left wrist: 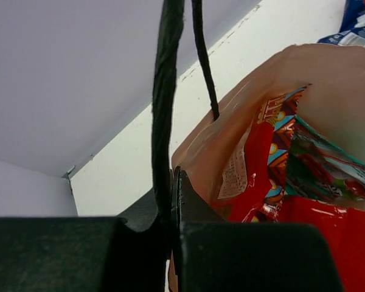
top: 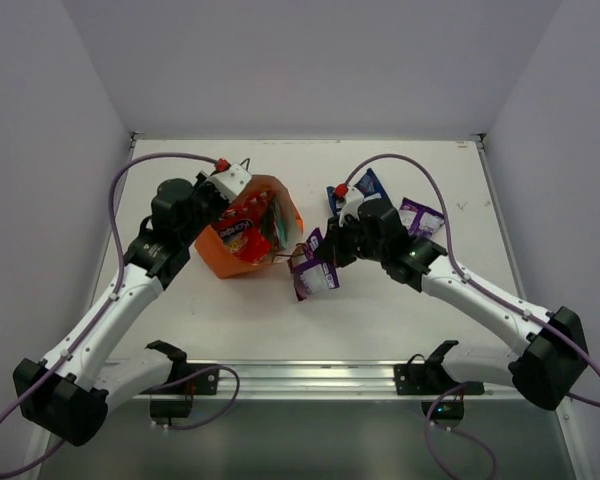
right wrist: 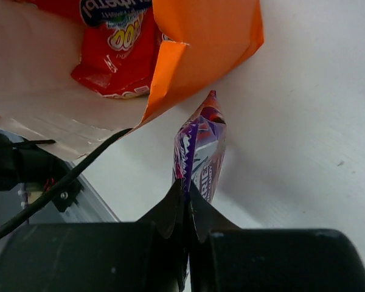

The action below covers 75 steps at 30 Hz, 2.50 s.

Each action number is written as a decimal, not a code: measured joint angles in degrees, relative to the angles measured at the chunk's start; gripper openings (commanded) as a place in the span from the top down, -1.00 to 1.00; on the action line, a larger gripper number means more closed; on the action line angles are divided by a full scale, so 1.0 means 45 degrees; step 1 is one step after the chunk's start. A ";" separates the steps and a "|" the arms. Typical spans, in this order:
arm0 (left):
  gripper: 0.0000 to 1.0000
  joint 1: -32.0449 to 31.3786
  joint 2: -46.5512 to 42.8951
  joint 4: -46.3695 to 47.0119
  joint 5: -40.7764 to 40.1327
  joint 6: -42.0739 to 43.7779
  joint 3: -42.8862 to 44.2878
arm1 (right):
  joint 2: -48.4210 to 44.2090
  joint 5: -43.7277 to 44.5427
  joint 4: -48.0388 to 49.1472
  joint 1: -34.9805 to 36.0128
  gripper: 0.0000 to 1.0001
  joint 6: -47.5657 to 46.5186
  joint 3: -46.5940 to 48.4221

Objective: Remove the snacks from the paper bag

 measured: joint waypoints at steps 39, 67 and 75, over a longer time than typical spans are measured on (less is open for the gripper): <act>1.00 0.0015 -0.1860 -0.0729 0.1870 -0.2744 -0.0806 | 0.5532 0.7354 -0.1919 0.4299 -0.19 0.0189 0.5731; 1.00 0.0010 -0.2006 -0.1132 0.1807 -0.3089 -0.0806 | 0.7121 0.8281 0.2200 0.3177 1.00 -0.0432 0.4211; 1.00 0.0015 -0.1753 -0.1171 0.1273 -0.3070 -0.0646 | 0.5105 0.6003 0.0709 0.3181 1.00 -0.1477 0.4891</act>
